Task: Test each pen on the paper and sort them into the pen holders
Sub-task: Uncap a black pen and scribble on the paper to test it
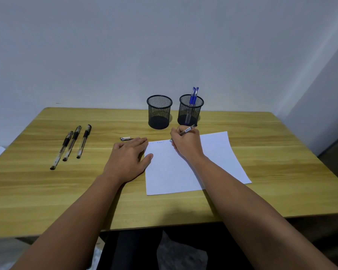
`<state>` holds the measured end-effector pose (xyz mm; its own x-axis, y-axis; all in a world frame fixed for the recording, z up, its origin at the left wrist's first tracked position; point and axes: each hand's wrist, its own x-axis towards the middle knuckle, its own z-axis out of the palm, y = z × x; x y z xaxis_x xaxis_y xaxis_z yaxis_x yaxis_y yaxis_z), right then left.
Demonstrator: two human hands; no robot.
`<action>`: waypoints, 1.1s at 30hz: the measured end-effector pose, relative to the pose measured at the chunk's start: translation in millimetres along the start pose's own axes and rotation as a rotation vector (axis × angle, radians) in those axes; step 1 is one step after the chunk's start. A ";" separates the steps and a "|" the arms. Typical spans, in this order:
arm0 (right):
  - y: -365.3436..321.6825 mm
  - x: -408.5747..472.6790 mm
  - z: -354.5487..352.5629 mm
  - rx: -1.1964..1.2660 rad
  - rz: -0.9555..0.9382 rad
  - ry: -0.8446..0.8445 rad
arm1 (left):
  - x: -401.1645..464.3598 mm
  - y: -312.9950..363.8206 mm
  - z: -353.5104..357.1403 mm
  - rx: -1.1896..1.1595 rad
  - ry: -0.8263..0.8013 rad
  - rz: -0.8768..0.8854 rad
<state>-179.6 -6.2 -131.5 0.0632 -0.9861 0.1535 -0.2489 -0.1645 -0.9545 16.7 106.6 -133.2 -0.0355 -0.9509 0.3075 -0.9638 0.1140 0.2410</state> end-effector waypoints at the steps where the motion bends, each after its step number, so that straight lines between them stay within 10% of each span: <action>1: 1.0 1.1 0.3 -0.007 -0.006 -0.002 | 0.1 0.2 -0.2 0.004 0.001 0.001; 33: -0.3 0.8 0.2 -0.044 -0.043 0.053 | -0.6 0.5 -0.5 0.008 -0.005 -0.014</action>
<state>-179.3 -7.0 -131.1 0.0236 -0.9777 0.2086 -0.2891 -0.2065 -0.9348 16.3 107.4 -132.8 -0.0235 -0.9537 0.3000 -0.9662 0.0986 0.2380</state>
